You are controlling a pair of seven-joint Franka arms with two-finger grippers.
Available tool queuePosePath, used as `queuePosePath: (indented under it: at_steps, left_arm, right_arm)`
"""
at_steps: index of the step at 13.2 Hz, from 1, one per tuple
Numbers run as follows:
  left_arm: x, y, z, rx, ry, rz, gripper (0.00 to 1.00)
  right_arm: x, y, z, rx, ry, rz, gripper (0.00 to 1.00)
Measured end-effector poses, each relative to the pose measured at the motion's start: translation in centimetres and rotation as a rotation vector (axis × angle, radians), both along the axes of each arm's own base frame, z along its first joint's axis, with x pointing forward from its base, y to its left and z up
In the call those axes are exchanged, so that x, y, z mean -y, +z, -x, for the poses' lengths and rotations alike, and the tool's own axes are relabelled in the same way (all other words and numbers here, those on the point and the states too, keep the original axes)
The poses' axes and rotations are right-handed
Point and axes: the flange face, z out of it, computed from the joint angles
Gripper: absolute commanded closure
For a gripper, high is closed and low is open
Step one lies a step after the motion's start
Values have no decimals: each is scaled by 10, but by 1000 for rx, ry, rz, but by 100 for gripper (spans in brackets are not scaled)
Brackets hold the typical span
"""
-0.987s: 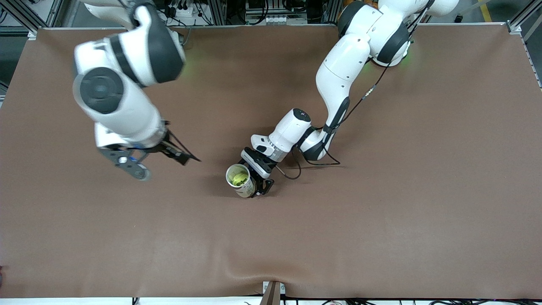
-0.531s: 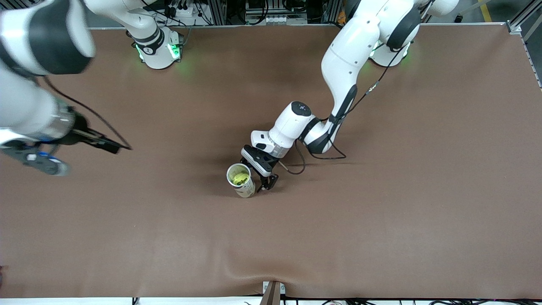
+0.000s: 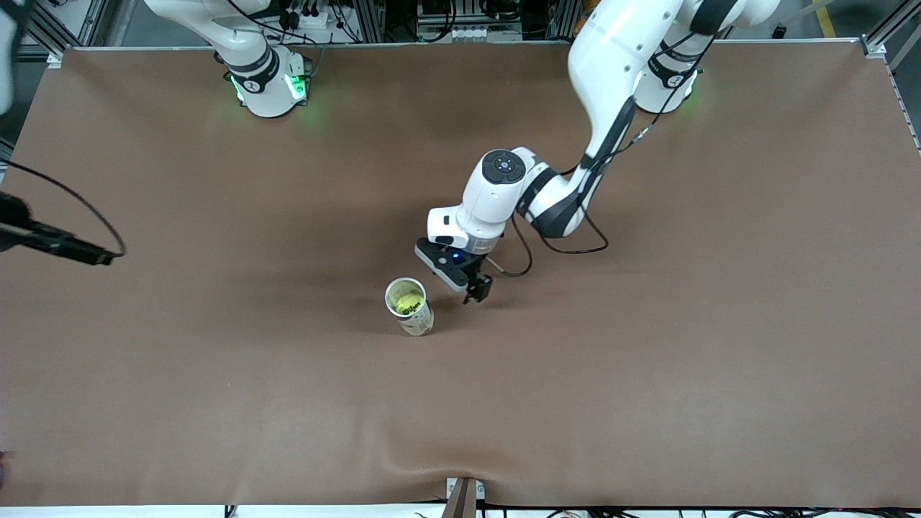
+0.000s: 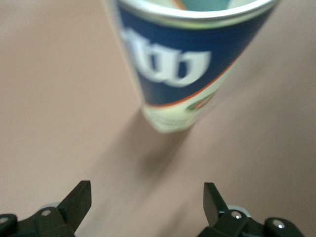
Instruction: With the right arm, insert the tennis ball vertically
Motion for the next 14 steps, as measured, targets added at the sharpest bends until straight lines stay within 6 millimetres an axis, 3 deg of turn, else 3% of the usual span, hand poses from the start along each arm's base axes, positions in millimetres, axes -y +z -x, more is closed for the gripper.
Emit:
queuePosePath:
  at_steps: [3,7,10,12,14]
  left_arm:
    - [-43,26,-20,-92,22,-114,0]
    - [-124,52,-62,-242,145,-233,0]
    - [-211,87,-109,-333,274,-274,0]
    - [-287,95,-138,-361,358,-267,0]
    - [-352,100,-152,-395,442,-261,0]
  right_arm:
    - [34,4,-5,79,-48,-18,0]
    - [35,4,-8,104,-52,-33,0]
    - [33,4,-8,104,-49,-34,0]
    - [31,4,-9,104,-46,-36,0]
    - [26,4,-9,103,-38,-39,0]
